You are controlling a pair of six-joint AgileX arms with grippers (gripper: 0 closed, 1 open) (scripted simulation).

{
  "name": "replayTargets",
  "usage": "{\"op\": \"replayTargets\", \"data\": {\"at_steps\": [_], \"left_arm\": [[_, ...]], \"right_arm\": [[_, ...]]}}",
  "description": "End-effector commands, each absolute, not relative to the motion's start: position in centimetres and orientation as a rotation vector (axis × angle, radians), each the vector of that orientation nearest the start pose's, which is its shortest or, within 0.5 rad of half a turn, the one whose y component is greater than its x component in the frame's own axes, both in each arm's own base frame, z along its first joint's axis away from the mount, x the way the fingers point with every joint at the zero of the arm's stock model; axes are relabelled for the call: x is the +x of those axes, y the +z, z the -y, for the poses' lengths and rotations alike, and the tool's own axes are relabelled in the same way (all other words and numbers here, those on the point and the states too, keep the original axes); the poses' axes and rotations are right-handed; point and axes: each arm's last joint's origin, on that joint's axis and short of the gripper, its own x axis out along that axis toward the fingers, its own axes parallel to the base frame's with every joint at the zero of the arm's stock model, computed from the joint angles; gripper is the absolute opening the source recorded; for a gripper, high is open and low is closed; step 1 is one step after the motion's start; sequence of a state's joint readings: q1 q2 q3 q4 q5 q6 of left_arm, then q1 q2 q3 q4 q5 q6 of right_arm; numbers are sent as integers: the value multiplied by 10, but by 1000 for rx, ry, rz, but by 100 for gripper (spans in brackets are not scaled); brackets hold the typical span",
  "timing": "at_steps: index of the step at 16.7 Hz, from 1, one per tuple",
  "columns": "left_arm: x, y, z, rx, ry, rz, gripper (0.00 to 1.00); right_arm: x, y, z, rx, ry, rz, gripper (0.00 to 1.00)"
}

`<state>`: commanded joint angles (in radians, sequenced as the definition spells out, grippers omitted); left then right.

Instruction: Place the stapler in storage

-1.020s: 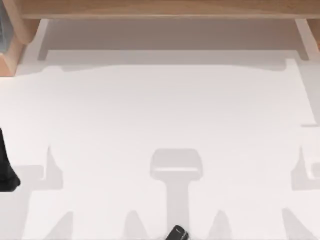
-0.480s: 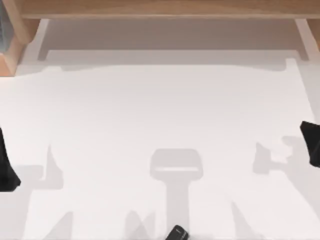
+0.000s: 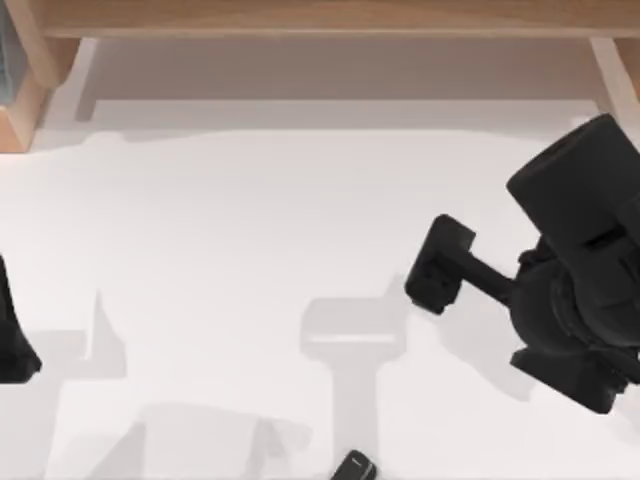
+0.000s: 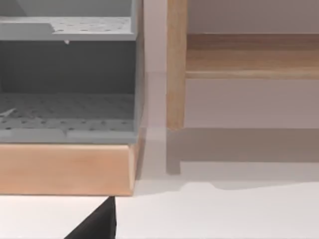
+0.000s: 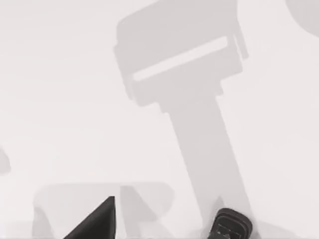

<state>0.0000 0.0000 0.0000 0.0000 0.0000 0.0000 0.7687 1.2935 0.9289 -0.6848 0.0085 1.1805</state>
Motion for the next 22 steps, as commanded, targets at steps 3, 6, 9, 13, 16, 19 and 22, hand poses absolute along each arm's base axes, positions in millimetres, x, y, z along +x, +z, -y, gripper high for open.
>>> {"op": "replayTargets", "data": {"at_steps": [3, 6, 9, 13, 16, 19, 22], "left_arm": [[106, 160, 1, 0, 0, 0, 100], [106, 160, 1, 0, 0, 0, 100], [106, 160, 1, 0, 0, 0, 100], [106, 160, 1, 0, 0, 0, 100], [106, 160, 1, 0, 0, 0, 100], [106, 160, 1, 0, 0, 0, 100], [106, 160, 1, 0, 0, 0, 100]], "right_arm": [[181, 220, -232, 601, -146, -1385, 100], [172, 197, -279, 554, -312, -1475, 100], [159, 177, -310, 510, -434, -1508, 100], [153, 167, -323, 490, -486, -1515, 100], [153, 167, -323, 490, -486, -1515, 100], [154, 162, -322, 488, -486, -1515, 100], [154, 138, -323, 493, -482, -1514, 100]]}}
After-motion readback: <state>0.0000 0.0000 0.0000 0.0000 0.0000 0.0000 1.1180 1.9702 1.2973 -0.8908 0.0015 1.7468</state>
